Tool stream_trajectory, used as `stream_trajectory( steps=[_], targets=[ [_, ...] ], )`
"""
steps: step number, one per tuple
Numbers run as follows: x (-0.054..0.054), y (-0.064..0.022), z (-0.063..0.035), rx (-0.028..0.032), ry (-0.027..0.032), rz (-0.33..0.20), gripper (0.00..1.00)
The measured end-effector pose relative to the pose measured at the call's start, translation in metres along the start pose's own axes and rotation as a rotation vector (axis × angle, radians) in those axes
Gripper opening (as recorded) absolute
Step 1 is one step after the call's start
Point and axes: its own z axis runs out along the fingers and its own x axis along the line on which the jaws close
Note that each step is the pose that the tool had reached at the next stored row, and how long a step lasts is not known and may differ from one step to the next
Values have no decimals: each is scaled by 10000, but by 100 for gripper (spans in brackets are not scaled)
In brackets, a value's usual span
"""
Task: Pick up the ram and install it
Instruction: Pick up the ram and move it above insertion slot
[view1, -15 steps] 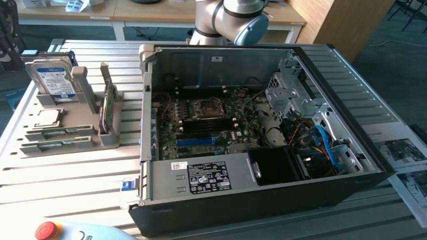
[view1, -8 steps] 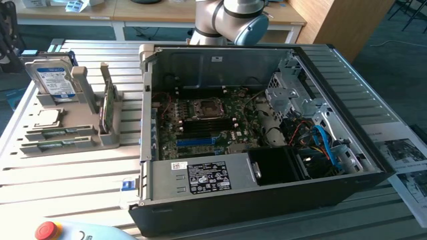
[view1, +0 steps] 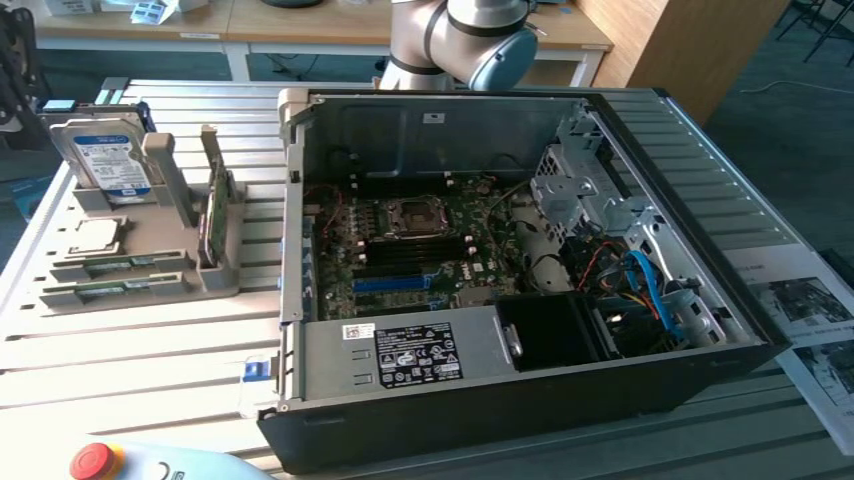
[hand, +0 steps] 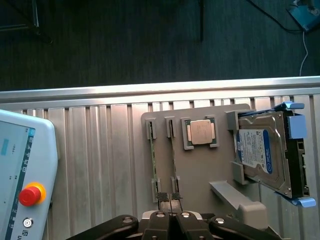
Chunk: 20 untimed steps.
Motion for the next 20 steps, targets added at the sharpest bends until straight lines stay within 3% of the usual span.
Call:
stream_trajectory(
  steps=[20],
  targets=[
    [8,-7,209,0,0,0,10]
  ],
)
